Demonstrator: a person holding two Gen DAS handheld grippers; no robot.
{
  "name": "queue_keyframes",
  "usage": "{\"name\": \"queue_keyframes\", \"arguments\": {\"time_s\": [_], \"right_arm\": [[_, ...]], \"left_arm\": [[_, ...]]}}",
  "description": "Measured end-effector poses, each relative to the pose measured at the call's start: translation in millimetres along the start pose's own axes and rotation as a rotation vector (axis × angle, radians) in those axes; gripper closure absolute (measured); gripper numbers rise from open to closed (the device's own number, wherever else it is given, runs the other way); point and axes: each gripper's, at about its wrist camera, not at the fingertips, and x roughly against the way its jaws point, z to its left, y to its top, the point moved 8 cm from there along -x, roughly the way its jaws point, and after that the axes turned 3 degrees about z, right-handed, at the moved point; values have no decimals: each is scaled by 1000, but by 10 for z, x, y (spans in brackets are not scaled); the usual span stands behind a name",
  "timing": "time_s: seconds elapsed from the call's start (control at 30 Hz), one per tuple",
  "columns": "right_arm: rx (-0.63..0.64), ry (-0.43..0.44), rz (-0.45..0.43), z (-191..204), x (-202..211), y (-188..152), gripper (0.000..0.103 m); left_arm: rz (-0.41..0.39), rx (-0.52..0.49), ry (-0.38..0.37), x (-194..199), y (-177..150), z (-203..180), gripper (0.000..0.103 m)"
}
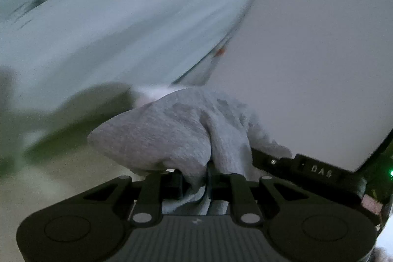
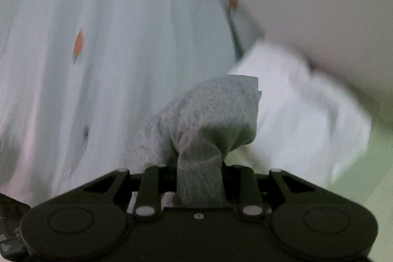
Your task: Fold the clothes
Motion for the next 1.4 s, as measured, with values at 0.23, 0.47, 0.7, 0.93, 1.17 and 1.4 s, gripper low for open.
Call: {"name": "queue_keyframes", "arguments": {"time_s": [0.23, 0.47, 0.7, 0.93, 1.17, 1.4], "right_arm": [[96, -260, -117, -647, -765, 788, 17], [61, -382, -74, -1129, -1023, 564, 5], [235, -404, -98, -813, -796, 271, 0], [304, -428, -131, -333, -173, -239, 0], [320, -381, -8, -64, 344, -1114, 0], [385, -452, 37, -59, 838, -1836, 0]], "left_arm": [[-3, -5, 231, -1057, 368, 224, 29], [52, 2, 327, -1064, 29, 712, 25], [-5, -107, 349, -535, -147, 678, 13], [-77, -272, 346, 53, -447, 236, 4], [-76, -295, 318, 542, -1080, -152, 0], [-24, -285, 344, 977, -1607, -147, 0]]}}
